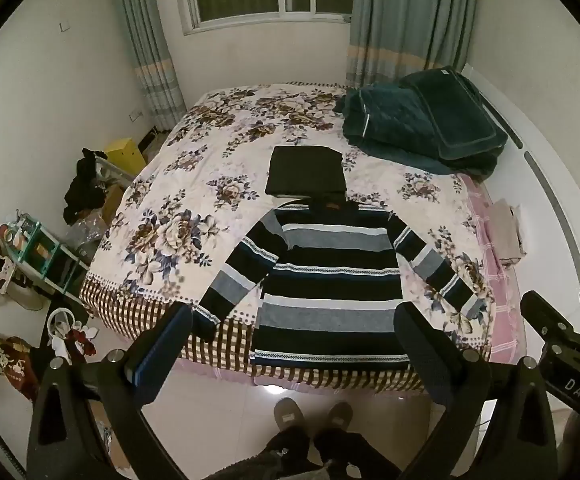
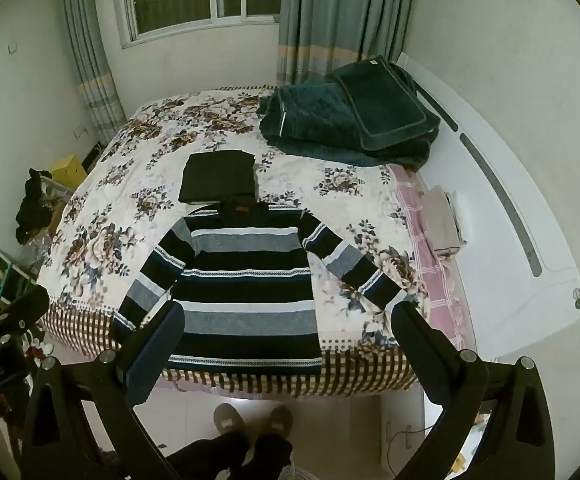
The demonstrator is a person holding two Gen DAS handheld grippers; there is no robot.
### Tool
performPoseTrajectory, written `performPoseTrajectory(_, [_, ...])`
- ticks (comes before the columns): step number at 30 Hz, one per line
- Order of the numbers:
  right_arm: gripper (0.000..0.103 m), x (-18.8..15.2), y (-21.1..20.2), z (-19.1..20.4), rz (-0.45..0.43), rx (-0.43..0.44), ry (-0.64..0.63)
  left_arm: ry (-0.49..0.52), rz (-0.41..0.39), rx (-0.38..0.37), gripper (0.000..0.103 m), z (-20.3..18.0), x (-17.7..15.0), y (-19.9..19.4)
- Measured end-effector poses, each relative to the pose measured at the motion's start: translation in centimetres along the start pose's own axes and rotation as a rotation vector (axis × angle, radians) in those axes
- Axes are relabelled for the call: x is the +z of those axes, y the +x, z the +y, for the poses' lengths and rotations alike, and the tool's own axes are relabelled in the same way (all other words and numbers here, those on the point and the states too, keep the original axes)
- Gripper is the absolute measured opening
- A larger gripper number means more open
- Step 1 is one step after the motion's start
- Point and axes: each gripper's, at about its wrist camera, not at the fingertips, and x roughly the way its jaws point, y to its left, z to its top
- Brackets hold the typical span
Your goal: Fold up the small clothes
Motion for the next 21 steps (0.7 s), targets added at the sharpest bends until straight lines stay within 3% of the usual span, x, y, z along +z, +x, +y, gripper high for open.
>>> performPoseTrajectory(21, [0.103,-0.02,-0.04,0.06,-0.011,-0.012,-0.006,-0.002,-0.004,-0.011,0.103,-0.07,0.00,0.04])
